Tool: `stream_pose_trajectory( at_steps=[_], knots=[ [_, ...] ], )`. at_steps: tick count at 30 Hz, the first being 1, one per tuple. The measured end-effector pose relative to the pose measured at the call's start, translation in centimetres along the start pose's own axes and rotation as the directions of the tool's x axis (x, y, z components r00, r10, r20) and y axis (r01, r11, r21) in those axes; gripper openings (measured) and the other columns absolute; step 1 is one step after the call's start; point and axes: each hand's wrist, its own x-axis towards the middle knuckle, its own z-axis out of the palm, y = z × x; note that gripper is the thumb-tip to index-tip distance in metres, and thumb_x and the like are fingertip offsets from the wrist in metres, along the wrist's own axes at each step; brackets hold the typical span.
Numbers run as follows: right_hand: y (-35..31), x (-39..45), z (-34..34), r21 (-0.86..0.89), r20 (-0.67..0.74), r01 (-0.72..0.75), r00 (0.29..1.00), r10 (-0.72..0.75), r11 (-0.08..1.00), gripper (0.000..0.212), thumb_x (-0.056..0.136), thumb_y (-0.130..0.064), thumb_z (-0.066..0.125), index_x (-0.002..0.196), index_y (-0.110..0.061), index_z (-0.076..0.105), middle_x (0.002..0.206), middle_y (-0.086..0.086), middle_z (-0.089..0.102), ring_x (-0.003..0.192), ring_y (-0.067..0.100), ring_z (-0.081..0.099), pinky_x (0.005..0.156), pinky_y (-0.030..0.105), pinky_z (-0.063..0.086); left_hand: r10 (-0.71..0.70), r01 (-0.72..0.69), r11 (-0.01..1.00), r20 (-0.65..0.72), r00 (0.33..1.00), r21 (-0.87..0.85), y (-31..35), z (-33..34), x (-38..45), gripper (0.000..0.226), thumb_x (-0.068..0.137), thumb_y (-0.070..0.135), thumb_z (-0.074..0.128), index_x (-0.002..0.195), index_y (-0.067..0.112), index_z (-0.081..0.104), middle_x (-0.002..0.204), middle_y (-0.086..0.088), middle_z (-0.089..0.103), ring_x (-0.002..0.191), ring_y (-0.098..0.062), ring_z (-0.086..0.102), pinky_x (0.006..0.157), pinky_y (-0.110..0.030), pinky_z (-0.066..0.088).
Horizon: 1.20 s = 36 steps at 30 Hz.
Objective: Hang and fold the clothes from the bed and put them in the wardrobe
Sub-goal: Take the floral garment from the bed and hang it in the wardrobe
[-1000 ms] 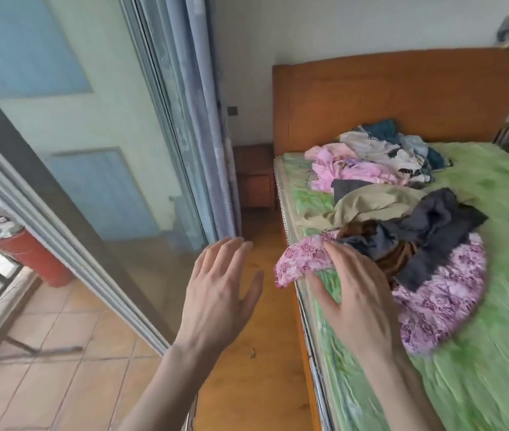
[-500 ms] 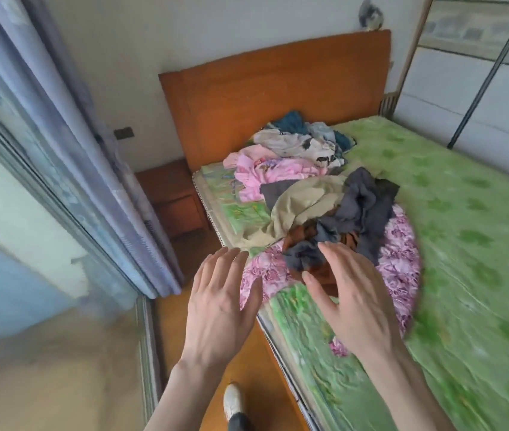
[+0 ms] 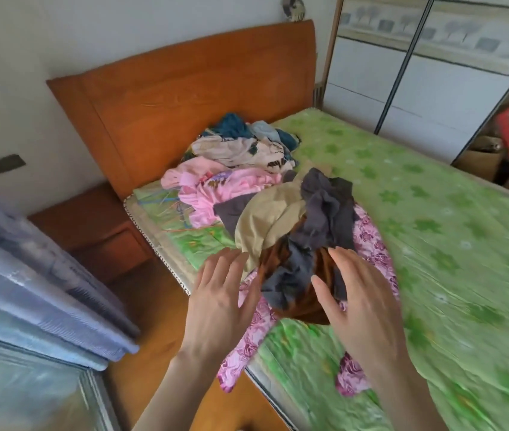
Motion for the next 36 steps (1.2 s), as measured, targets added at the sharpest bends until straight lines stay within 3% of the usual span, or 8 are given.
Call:
stream_pose_trajectory(
  at_steps=[11,17,23,26,29,36],
  knots=[
    [3.3,3.3,6.5,-0.018,0.07,-0.209,0.975,0.21,0.978,0.061,0.101,-0.049,0.053,0.144,-0.006,0.059,0.146,0.008,0.06,0.136,0.028,0.056,0.112,0.047,0.047,0.065,-0.043,0.991,0.171,0.983,-0.126,-3.6,10.6,5.6,0.038,0.105,0.033,0.058,0.129,0.006,0.069,0.13,-0.008,0.068,0.126,-0.029,0.06,0.11,-0.039,0.045],
    [6.8,5.1,10.8,0.038,0.066,-0.343,0.938,0.34,0.939,0.063,0.101,-0.052,0.048,0.143,-0.007,0.059,0.143,0.01,0.062,0.134,0.03,0.057,0.111,0.042,0.044,0.037,-0.001,0.989,0.241,0.97,-0.147,-4.5,16.9,8.0,0.038,0.103,0.031,0.056,0.128,0.006,0.069,0.128,-0.008,0.069,0.122,-0.03,0.063,0.107,-0.037,0.043],
    [10.1,6.7,15.4,0.067,0.16,-0.449,0.887,0.434,0.891,0.065,0.102,-0.056,0.043,0.144,-0.008,0.058,0.143,0.009,0.062,0.132,0.03,0.058,0.108,0.048,0.05,0.045,0.008,0.985,0.306,0.951,-0.171,-6.7,24.1,9.3,0.037,0.106,0.031,0.053,0.129,0.006,0.068,0.126,-0.007,0.069,0.12,-0.03,0.065,0.121,-0.027,0.03],
    [11.2,6.6,17.7,0.063,0.188,-0.523,0.843,0.504,0.85,0.056,0.106,-0.05,0.049,0.145,-0.011,0.057,0.142,0.007,0.062,0.131,0.027,0.059,0.107,0.046,0.051,0.057,0.009,0.982,0.345,0.937,-0.188,-7.2,26.9,9.1,0.036,0.104,0.03,0.053,0.127,0.007,0.068,0.123,-0.006,0.069,0.116,-0.028,0.065,0.116,-0.029,0.037],
    [11.7,6.4,20.8,0.088,0.203,-0.623,0.775,0.598,0.777,0.055,0.103,-0.049,0.055,0.148,-0.017,0.054,0.143,0.001,0.061,0.131,0.021,0.058,0.107,0.037,0.047,0.096,0.01,0.968,0.407,0.908,-0.25,-7.6,30.2,9.0,0.037,0.104,0.031,0.052,0.127,0.007,0.069,0.123,-0.006,0.069,0.114,-0.027,0.065,0.097,-0.042,0.056],
    [13.0,5.8,31.1,0.061,0.23,-0.796,0.598,0.767,0.602,0.055,0.103,-0.043,0.059,0.15,-0.016,0.052,0.144,0.0,0.06,0.132,0.021,0.057,0.107,0.036,0.045,0.142,0.013,0.96,0.527,0.838,-0.279,-10.4,40.0,8.3,0.032,0.092,0.013,0.079,0.122,0.004,0.073,0.119,-0.01,0.072,0.111,-0.032,0.07,0.095,-0.047,0.059]
  ],
)
